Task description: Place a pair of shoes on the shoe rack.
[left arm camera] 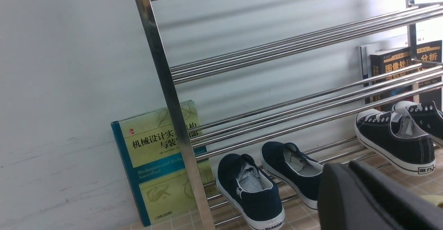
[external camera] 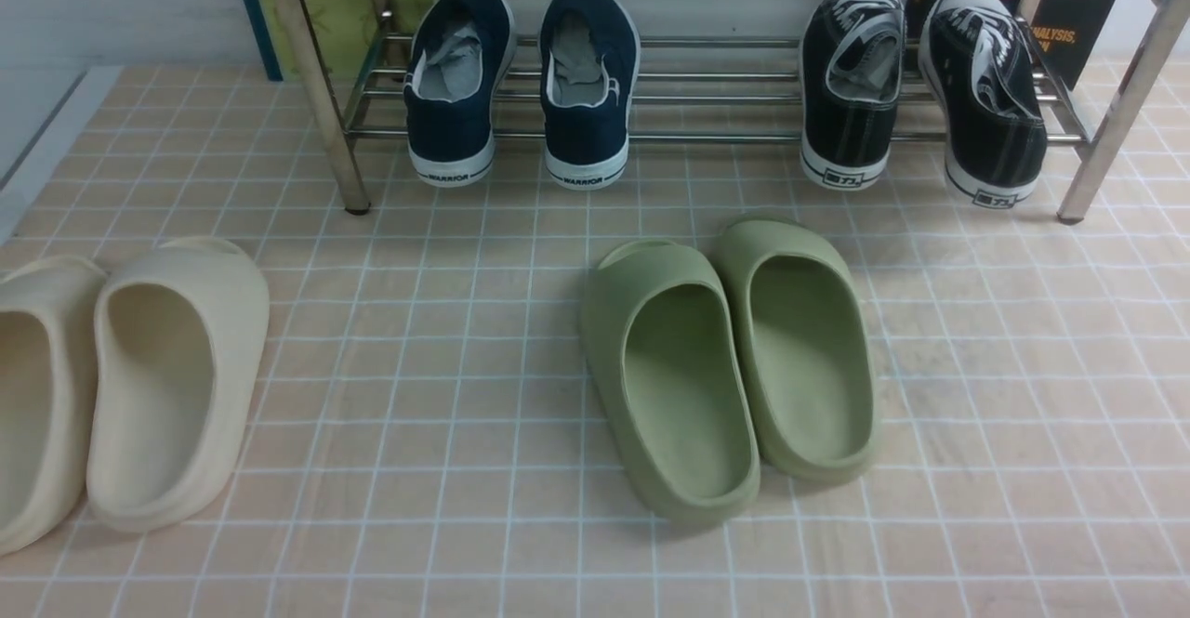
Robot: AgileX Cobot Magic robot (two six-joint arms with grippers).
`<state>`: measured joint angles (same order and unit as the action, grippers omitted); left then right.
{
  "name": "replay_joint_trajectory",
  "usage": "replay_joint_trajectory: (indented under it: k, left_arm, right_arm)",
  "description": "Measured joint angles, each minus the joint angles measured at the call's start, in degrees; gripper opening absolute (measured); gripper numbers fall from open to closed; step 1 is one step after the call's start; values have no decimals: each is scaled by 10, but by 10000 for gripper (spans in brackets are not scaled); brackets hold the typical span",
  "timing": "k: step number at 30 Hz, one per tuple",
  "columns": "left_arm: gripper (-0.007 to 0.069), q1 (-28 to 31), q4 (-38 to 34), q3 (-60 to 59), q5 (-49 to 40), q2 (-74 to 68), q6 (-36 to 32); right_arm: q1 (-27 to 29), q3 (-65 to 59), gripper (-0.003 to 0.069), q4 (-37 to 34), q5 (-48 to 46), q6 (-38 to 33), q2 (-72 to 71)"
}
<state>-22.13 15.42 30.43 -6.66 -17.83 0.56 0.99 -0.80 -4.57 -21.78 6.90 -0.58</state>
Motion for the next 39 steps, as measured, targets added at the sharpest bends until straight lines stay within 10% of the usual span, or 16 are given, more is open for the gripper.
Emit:
replay_joint_trajectory:
  k: [12, 39]
  left_arm:
    - [55, 0, -115, -300, 22, 174, 0]
    - [76, 86, -70, -321, -40, 185, 0]
  right_arm:
    - [0, 0, 239, 0, 0, 0, 0]
    - [1, 0, 239, 0, 0, 0, 0]
